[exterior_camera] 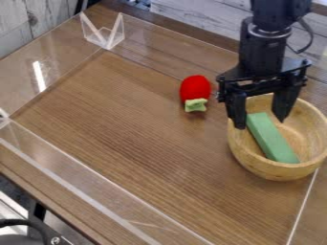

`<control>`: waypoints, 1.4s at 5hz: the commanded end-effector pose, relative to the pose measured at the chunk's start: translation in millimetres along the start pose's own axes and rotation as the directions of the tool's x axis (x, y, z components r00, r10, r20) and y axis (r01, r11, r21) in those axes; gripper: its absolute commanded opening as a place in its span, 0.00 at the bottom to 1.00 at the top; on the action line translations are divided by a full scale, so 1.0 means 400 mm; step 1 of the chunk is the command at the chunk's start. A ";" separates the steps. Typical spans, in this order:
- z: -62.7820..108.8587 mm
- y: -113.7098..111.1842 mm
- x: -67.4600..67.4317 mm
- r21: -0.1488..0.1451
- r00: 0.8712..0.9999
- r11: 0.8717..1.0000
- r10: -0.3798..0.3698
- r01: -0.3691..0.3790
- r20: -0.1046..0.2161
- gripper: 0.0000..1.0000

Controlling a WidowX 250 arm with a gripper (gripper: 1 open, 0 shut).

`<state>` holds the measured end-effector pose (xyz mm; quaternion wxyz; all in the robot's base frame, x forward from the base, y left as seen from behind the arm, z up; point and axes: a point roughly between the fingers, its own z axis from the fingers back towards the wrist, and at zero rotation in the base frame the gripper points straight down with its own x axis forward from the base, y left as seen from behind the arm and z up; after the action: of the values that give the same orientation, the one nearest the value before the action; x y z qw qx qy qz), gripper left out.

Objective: Remove the green block from the brown bowl and put it on the table

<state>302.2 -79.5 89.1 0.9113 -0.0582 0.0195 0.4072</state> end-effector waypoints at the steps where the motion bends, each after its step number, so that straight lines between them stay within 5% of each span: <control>1: 0.015 -0.005 0.027 -0.051 0.999 0.999 0.003 -0.002 0.038 1.00; 4: -0.003 -0.011 0.075 -0.067 0.995 0.993 -0.091 0.094 0.040 1.00; 6: 0.007 -0.092 -0.020 -0.076 0.995 0.993 -0.088 0.092 0.049 1.00; 7: 0.012 -0.096 -0.012 -0.077 0.998 0.996 -0.040 0.044 0.058 1.00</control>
<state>318.3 -107.9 83.1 0.9181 -0.0690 -0.0022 0.3902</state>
